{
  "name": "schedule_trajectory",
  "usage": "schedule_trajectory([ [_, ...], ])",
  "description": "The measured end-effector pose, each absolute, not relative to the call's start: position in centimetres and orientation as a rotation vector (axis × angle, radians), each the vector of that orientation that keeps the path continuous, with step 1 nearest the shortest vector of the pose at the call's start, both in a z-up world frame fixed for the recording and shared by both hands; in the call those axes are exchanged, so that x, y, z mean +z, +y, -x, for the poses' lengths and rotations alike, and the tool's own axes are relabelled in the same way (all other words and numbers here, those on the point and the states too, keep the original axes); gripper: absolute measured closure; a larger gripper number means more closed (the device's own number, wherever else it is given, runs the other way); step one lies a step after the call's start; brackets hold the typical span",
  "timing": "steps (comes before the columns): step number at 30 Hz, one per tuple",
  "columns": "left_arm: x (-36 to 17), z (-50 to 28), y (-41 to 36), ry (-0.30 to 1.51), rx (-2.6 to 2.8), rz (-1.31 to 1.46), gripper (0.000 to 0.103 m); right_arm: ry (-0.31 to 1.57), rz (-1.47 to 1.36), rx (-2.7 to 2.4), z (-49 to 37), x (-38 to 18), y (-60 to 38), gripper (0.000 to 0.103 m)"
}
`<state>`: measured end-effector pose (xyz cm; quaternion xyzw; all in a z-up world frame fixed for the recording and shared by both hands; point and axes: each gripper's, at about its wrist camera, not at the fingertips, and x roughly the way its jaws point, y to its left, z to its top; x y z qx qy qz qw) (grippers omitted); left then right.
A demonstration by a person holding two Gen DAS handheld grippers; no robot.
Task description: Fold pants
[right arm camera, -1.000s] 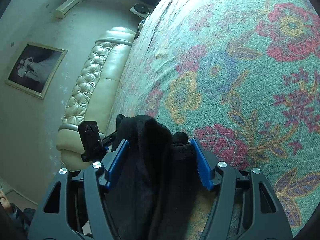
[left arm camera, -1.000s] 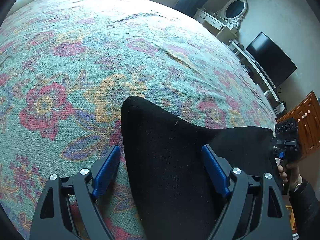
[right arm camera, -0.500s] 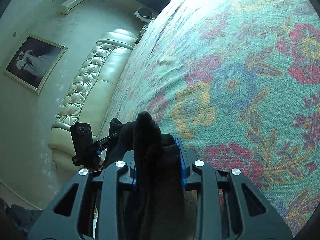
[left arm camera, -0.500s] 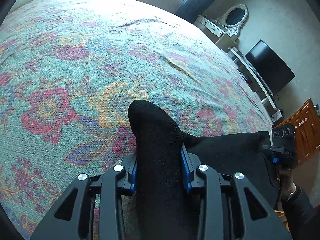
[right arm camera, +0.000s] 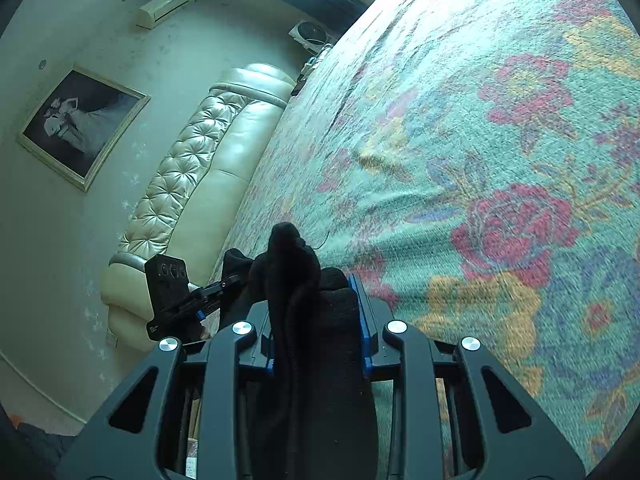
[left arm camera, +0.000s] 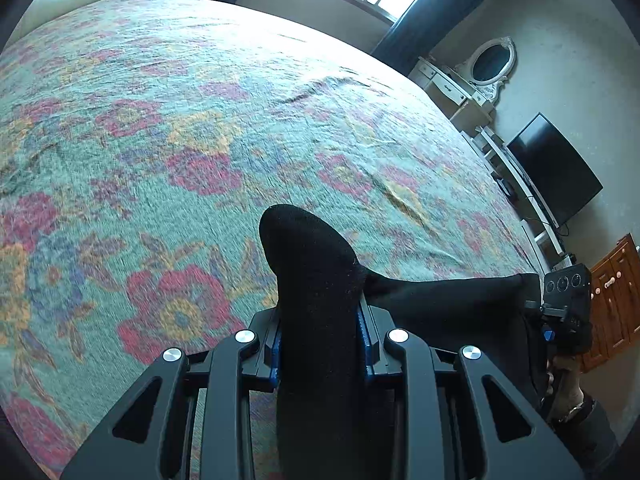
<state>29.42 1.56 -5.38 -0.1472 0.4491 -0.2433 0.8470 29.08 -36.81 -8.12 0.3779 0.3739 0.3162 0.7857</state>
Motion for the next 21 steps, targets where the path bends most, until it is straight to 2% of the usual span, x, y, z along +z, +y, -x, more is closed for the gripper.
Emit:
schedule_trajectory([
  [4, -6.4, -32.3, 1.9, 0.984, -0.517, 0.281, 0.072, 0.849, -0.875, 0.643, -30.9, -9.9, -36.7, 0.073],
  [6, -7.4, -32.8, 2.0, 1.009, -0.537, 0.281, 0.061, 0.866, -0.924, 0.643, -30.7, -10.8, -37.4, 0.069],
  [8, -7.6, -32.2, 2.9, 1.008, -0.568, 0.342, 0.054, 0.866, -0.963, 0.664, -29.9, -10.9, -38.1, 0.063],
  [12, -7.2, -29.0, 5.3, 0.980, -0.569, 0.384, 0.043, 0.831, -1.021, 0.671, -26.4, -10.6, -39.7, 0.039],
  [16, -7.8, -24.2, 8.4, 0.967, -0.551, 0.431, 0.040, 0.808, -1.025, 0.634, -21.7, -10.5, -40.8, 0.035],
  [17, -8.1, -22.9, 9.2, 0.964, -0.542, 0.460, 0.031, 0.806, -1.041, 0.631, -20.6, -10.7, -40.9, 0.035],
  [21, -9.4, -18.4, 11.4, 0.965, -0.516, 0.583, 0.030, 0.839, -1.138, 0.687, -18.0, -11.8, -39.5, 0.033],
])
